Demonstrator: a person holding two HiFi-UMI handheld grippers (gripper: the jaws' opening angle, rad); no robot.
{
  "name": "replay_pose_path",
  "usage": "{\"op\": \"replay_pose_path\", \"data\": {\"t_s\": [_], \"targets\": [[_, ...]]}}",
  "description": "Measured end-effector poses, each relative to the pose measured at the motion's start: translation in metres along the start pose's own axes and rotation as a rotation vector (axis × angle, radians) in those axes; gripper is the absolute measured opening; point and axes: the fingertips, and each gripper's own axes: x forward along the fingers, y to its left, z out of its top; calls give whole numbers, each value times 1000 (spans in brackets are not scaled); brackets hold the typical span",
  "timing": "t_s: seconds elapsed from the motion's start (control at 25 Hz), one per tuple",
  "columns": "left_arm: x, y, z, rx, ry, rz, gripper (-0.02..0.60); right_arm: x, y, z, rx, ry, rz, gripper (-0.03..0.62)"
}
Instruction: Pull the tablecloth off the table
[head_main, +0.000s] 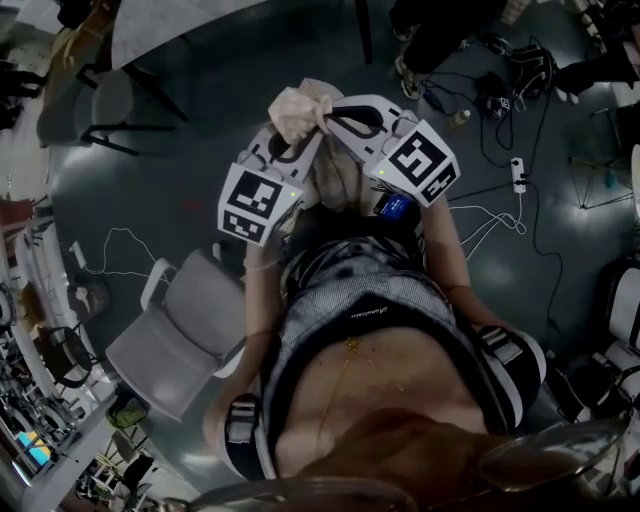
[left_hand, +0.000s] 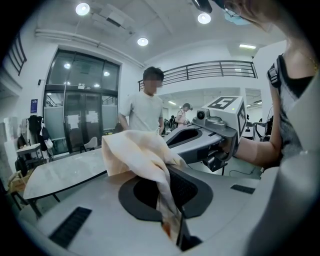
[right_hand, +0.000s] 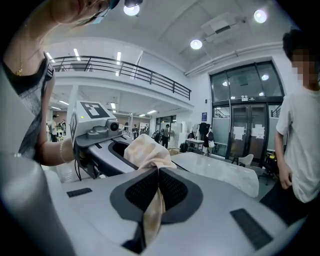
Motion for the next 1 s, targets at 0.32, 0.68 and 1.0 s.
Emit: {"op": "replay_pose_path", "data": {"t_s": [0.32,0.68,1.0], "targets": [[2,8,-7,-13,12,-6,20,10,-2,-5,13,13,8,63],[8,15,-4,-16,22,-2,20,13,-12,-4,21,16,17,63],[12,18,-5,-22,30,-1,20,15,-16,-7,24,22,23,64]]}}
